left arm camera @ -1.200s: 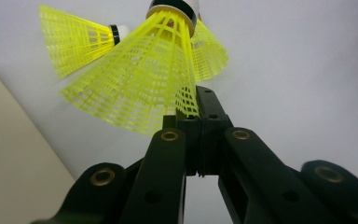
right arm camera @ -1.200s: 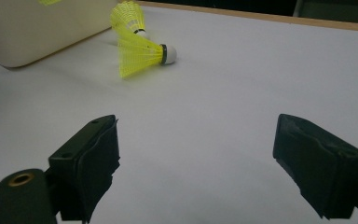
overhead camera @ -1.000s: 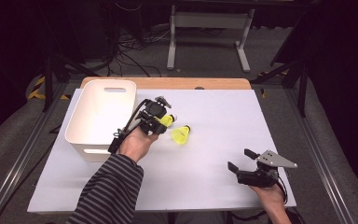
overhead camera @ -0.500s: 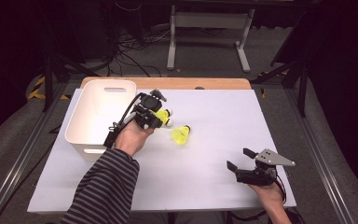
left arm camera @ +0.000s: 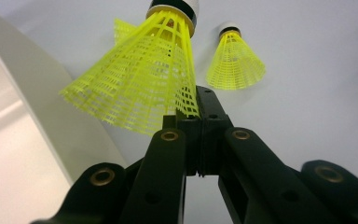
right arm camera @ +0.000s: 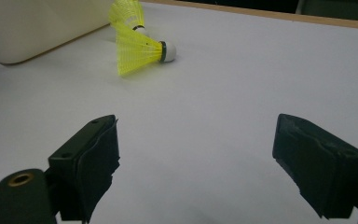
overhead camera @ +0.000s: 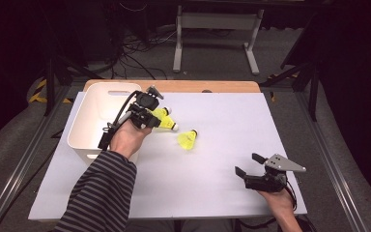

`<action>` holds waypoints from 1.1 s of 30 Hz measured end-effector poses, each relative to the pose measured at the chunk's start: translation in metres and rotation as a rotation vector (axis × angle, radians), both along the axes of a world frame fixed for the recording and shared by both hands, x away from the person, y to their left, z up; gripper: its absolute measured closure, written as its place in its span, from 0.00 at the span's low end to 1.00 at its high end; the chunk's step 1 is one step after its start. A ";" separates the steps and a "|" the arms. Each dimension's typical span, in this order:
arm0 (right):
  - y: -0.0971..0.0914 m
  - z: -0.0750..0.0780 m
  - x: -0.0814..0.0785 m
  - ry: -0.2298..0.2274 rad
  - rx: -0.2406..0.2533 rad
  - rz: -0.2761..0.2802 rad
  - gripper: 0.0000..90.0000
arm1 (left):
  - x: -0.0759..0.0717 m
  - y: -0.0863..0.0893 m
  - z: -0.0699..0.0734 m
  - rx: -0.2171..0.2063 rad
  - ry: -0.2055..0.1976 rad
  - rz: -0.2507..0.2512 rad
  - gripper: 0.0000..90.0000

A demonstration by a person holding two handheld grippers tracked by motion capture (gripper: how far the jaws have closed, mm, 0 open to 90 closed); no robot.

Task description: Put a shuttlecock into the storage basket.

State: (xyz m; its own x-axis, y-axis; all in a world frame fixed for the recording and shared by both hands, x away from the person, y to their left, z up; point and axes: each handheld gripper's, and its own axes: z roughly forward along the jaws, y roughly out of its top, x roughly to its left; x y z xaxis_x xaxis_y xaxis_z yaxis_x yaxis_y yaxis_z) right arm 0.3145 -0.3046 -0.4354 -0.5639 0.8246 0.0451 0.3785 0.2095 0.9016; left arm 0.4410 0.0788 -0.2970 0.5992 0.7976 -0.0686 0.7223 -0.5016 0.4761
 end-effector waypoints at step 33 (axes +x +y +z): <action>0.000 0.000 0.000 0.000 -0.001 -0.001 0.16 | -0.002 0.021 0.021 -0.016 -0.018 0.032 1.00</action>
State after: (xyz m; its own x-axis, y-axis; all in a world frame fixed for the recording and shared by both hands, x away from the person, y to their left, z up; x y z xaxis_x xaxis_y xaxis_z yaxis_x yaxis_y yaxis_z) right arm 0.3141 -0.3046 -0.4355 -0.5633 0.8251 0.0442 0.3783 0.2099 0.9016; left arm 0.4390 0.0996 -0.2756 0.5744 0.8154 -0.0711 0.7292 -0.4703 0.4971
